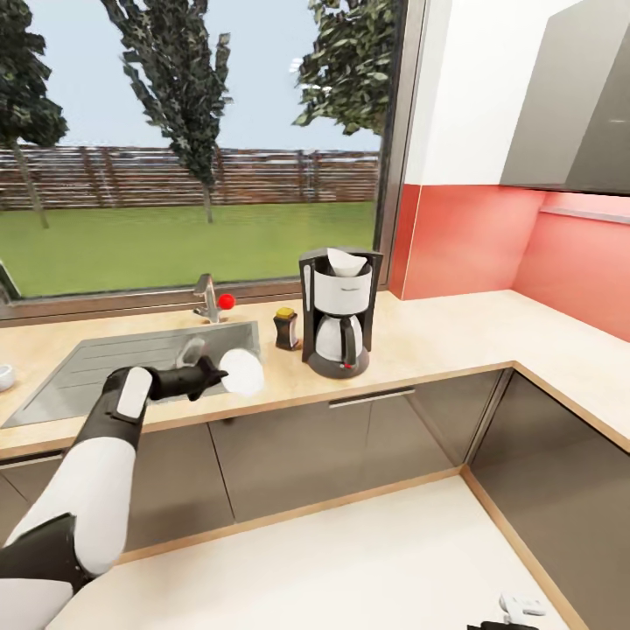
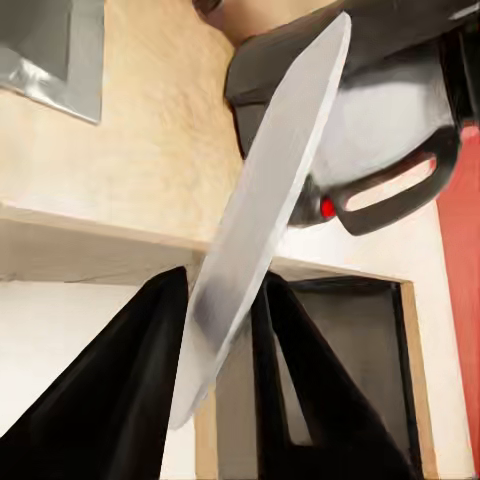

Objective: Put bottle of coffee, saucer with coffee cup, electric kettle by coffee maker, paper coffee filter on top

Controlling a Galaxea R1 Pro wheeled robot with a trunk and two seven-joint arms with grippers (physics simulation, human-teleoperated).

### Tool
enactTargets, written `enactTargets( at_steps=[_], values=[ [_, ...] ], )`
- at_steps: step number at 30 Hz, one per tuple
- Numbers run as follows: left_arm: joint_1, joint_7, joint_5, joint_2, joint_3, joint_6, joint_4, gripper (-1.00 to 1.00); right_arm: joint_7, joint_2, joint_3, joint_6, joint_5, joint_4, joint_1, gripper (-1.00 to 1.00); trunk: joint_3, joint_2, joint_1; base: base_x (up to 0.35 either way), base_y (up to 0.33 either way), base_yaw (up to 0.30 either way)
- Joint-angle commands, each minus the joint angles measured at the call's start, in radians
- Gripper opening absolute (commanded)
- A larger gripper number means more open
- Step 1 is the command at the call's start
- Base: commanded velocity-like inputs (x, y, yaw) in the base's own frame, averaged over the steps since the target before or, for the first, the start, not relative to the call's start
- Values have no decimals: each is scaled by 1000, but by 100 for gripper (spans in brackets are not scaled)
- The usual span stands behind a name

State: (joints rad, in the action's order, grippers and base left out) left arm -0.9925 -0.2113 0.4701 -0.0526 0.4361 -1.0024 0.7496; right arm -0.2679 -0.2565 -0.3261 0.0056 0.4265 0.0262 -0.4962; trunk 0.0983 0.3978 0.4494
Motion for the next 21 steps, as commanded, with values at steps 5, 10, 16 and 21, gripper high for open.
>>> enactTargets(
  at_steps=[5,10,16,21],
  values=[
    [4,100,4,2,110,-3,-31,-100,-4,-8,-7,1,11,0,-1,100,2,2,1,0,0,0],
    [5,104,7,11,118,-3,-36,-100,-4,-11,-7,1,11,0,-1,100,2,2,1,10,-6,0],
    [5,101,8,35,119,-2,-37,-100,-4,-12,-7,1,11,0,-1,100,2,2,1,151,-161,0],
    [5,100,7,40,121,-1,-39,-100,-4,-12,-7,1,11,0,-1,100,2,2,1,182,-217,0]
  ],
)
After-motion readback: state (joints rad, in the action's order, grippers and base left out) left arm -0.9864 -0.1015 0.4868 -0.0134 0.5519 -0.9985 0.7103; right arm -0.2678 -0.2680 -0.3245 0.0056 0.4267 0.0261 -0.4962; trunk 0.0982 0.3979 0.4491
